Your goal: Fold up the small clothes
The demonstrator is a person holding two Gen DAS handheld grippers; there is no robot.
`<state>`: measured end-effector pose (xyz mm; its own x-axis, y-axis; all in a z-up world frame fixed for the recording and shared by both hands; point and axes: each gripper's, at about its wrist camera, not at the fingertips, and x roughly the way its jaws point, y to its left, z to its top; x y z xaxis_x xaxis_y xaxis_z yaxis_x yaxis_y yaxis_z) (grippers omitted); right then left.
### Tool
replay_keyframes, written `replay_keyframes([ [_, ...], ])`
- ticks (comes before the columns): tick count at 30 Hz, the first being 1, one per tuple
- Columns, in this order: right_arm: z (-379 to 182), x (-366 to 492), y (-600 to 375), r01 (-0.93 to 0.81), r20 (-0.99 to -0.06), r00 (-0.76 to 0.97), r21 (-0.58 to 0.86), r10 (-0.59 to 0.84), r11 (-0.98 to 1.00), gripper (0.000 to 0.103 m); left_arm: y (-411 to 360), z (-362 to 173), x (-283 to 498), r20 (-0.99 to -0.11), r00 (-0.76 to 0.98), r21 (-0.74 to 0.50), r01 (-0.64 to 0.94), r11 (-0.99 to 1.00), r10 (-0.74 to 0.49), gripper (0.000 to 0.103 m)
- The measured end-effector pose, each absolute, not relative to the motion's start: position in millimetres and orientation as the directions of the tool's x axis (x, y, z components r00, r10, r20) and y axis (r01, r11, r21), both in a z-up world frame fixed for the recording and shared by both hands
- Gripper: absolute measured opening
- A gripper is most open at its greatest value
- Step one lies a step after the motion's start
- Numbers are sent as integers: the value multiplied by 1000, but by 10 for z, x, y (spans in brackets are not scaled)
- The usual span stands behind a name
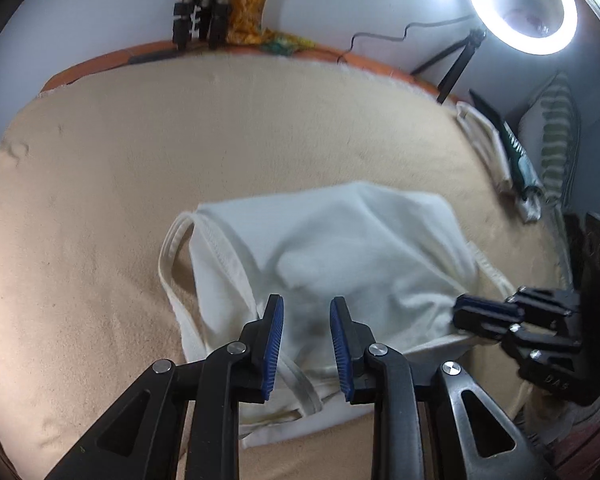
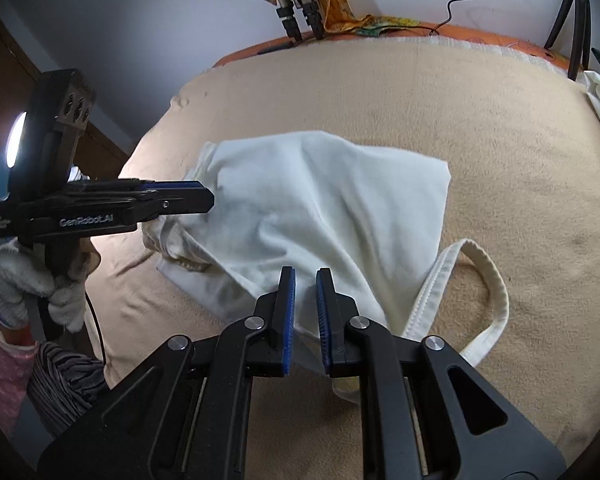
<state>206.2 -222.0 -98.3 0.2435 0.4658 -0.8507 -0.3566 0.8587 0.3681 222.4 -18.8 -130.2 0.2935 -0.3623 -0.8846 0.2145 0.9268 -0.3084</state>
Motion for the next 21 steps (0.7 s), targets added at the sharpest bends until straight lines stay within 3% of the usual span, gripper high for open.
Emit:
replay_keyframes([
  [7, -1059, 1947, -2406, -325, -873, 221, 354, 434, 877, 12, -8, -1349, 1657, -893, 233, -326, 258, 910, -386, 22],
  [15, -951, 1731, -2577, -348, -886, 193, 340, 422, 874, 12, 225, -1060, 1346, -857, 350, -296, 269, 916, -380, 23],
  [16, -894, 1733, -2621, -354, -872, 211, 354, 443, 866, 15, 278, -983, 1373, -839, 382, -308, 255, 916, -388, 24],
  [17, -847, 1748, -2670, -348, -858, 230, 369, 460, 862, 30, 340, -925, 1412, -820, 408, -330, 236, 914, -401, 25],
  [19, -772, 1814, -2761, -325, -827, 281, 396, 487, 859, 49, 473, -860, 1531, -784, 452, -383, 186, 905, -425, 31],
  [21, -724, 1949, -2848, -305, -790, 325, 433, 520, 848, 49, 573, -868, 1701, -757, 476, -435, 143, 889, -447, 32],
])
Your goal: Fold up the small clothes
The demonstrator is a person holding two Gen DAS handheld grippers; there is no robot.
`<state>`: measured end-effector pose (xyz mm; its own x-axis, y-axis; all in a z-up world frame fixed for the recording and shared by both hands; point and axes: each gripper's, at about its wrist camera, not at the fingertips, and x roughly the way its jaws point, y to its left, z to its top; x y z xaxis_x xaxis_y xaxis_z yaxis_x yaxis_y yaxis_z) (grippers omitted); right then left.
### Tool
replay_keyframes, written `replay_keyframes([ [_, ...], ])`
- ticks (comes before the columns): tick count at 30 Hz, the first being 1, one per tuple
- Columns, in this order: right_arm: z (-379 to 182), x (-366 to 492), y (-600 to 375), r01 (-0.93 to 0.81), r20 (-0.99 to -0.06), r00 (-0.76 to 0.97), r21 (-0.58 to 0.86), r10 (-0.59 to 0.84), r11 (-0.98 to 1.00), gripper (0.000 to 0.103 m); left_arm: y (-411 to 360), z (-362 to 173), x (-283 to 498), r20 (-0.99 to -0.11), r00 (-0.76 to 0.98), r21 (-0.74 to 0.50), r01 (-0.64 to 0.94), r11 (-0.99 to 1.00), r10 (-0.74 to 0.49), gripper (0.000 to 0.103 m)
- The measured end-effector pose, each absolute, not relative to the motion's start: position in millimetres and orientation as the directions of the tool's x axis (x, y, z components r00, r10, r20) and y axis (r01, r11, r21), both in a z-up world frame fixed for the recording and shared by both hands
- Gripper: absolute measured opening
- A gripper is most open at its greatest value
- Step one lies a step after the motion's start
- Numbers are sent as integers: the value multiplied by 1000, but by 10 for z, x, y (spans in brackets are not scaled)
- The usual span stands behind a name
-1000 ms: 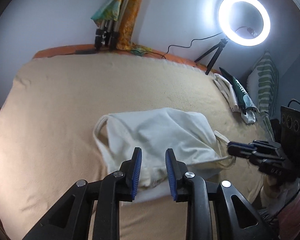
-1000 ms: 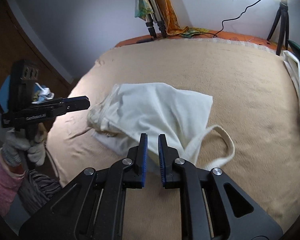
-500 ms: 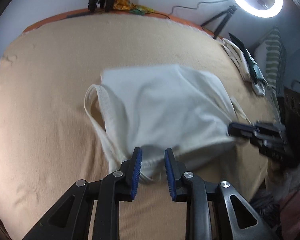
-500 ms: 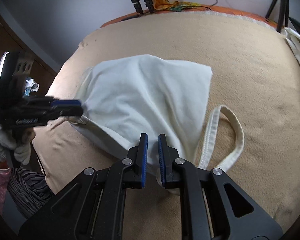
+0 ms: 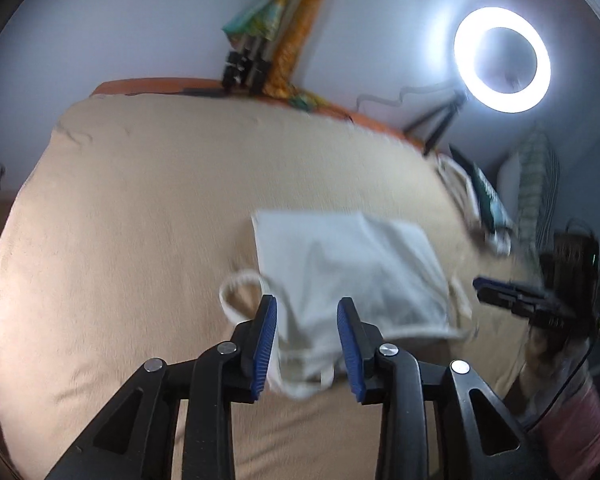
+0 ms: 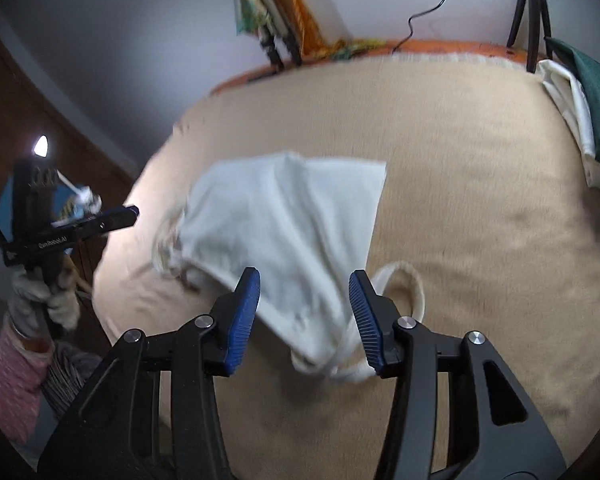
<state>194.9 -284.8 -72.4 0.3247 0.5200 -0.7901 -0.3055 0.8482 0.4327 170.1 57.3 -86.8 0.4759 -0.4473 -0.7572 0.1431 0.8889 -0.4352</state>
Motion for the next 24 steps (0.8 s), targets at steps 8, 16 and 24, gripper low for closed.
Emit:
replay_keyframes([
  [8, -1117, 2442, -2971, -161, -762, 314, 546, 567, 822, 47, 768, -1338, 2276, -728, 429, -591, 4, 807, -535, 40],
  [16, -970, 2404, -2552, -262, -783, 347, 448, 516, 855, 33, 726, -1675, 2525, -680, 365, -696, -48, 716, -636, 30],
  [24, -1113, 2142, -1792, -424, -757, 208, 501, 620, 754, 28, 602, -1645, 2622, -662, 344, -715, -23, 699, -666, 31],
])
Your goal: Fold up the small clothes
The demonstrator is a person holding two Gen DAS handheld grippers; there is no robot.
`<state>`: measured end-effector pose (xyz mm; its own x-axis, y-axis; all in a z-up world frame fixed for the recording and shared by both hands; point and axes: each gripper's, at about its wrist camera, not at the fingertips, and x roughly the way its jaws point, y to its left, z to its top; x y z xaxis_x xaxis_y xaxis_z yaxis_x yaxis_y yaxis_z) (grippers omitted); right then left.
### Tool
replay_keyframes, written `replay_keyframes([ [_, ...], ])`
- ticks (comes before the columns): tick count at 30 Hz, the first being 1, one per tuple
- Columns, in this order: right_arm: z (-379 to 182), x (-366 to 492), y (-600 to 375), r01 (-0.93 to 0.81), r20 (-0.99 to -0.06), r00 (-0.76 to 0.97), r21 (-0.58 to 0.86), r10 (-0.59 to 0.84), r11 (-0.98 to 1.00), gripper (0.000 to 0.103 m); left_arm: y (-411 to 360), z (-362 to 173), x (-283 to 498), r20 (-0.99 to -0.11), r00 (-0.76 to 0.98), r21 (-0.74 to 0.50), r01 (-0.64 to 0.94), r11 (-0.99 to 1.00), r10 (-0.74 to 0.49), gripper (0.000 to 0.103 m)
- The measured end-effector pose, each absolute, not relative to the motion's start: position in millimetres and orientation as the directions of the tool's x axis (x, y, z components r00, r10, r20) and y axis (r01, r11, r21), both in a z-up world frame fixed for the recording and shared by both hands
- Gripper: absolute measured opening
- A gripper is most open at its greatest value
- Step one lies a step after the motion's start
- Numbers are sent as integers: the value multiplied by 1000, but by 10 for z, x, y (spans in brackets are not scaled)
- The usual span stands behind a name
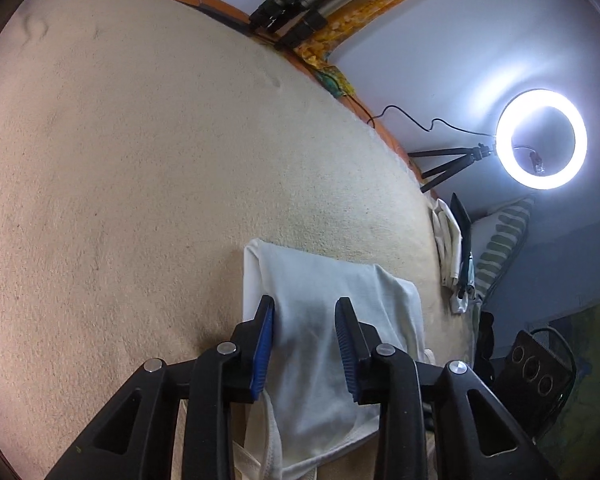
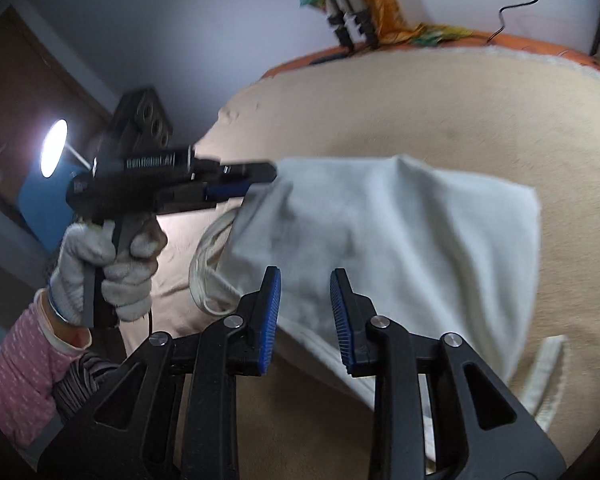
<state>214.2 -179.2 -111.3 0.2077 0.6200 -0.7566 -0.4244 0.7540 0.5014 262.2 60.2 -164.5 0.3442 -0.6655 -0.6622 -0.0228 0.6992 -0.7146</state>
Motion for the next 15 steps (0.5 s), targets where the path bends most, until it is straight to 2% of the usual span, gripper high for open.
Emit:
replay_keyframes([
  [3, -1267, 2112, -1731, -418, -778, 171, 499, 605, 760, 25, 628, -1775, 2665, -633, 346, -753, -70, 654, -692, 31],
  [4, -1311, 2114, -1737, -410, -781, 161, 503, 603, 761, 20, 620, -1788, 2678, -615, 354, -769, -70, 635, -705, 30],
  [5, -1343, 2118, -1751, -403, -785, 156, 504, 599, 764, 14, 605, -1783, 2693, -607, 364, -772, -63, 632, -706, 26],
  [8, -1382, 2111, -1795, -393, -785, 148, 512, 602, 764, 7, 662, -1734, 2726, -581, 436, -783, -67, 619, -687, 11],
  [9, -1389, 2111, -1806, -390, -786, 147, 512, 601, 765, 6, 706, -1709, 2733, -577, 470, -780, -77, 621, -667, 10],
  [12, -1379, 2097, -1834, -392, -781, 139, 521, 609, 758, 5, 847, -1653, 2725, -622, 540, -724, -120, 679, -568, 7],
  [15, -1238, 2158, -1981, -383, -746, 152, 560, 648, 735, 9, 928, -1641, 2685, -618, 538, -728, -115, 676, -574, 7],
])
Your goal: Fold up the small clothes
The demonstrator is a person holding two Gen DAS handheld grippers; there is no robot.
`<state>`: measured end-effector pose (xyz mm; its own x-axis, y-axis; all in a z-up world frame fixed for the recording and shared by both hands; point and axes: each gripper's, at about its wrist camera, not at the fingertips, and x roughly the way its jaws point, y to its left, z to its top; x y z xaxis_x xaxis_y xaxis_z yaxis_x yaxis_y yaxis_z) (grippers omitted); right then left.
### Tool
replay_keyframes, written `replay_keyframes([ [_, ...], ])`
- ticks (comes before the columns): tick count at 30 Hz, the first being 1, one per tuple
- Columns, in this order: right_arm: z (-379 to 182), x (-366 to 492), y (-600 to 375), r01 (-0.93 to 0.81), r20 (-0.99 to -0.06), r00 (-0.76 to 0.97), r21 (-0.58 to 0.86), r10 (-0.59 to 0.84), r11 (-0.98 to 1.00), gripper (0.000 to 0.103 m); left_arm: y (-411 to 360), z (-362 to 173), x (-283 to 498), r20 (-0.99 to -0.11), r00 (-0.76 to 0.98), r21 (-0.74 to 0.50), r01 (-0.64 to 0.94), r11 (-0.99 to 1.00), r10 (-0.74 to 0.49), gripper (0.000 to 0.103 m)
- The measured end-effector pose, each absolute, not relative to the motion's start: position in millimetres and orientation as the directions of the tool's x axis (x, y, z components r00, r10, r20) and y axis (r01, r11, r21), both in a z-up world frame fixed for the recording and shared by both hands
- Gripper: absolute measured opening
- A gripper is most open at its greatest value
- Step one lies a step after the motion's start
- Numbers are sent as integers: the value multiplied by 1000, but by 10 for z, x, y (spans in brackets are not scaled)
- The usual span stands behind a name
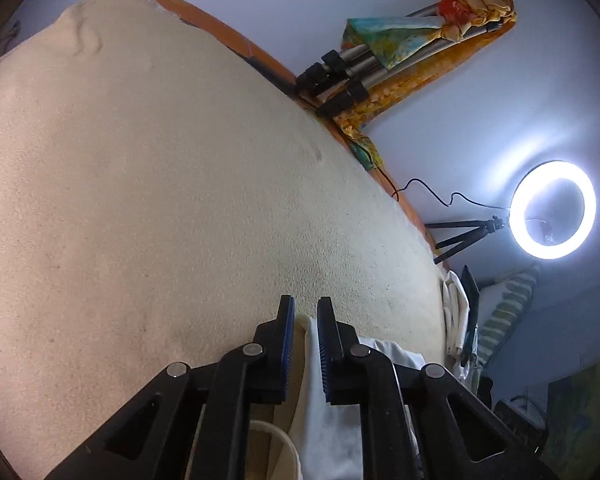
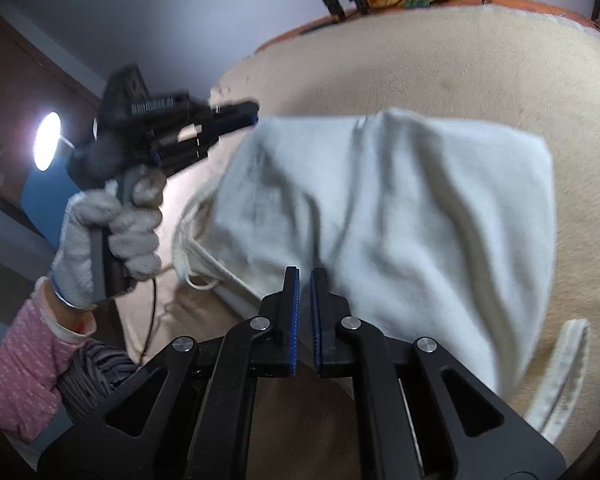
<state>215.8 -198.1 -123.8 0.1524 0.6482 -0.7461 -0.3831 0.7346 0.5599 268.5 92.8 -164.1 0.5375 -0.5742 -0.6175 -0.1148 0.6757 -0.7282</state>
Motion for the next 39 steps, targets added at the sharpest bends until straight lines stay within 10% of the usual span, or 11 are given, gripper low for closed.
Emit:
replay_keyframes([
  [5, -983, 2391, -2588, -301, -714, 321, 546, 622, 782, 30, 872, -1515, 2532, -649, 508, -684, -64, 726, -566, 28],
  [16, -1551, 2869, -3060, -72, -725, 308, 628, 616, 775, 30, 526, -1579, 2286, -749, 422, -552, 29, 833, -511, 28],
  [18, -1545, 2892, -3026, -84, -691, 314, 663, 652, 743, 6, 507, -1631, 2276, -761, 412, -540, 28, 841, -502, 27],
  [29, -1374, 2909, -2965, -91, -786, 347, 515, 512, 852, 12, 533, -1579, 2190, -773, 426, -506, 33, 862, -470, 26],
  [39, -1009, 2244, -2370, -428, -828, 251, 370, 501, 825, 14, 217, -1416, 1896, -811, 342, -422, 220, 880, -474, 27],
])
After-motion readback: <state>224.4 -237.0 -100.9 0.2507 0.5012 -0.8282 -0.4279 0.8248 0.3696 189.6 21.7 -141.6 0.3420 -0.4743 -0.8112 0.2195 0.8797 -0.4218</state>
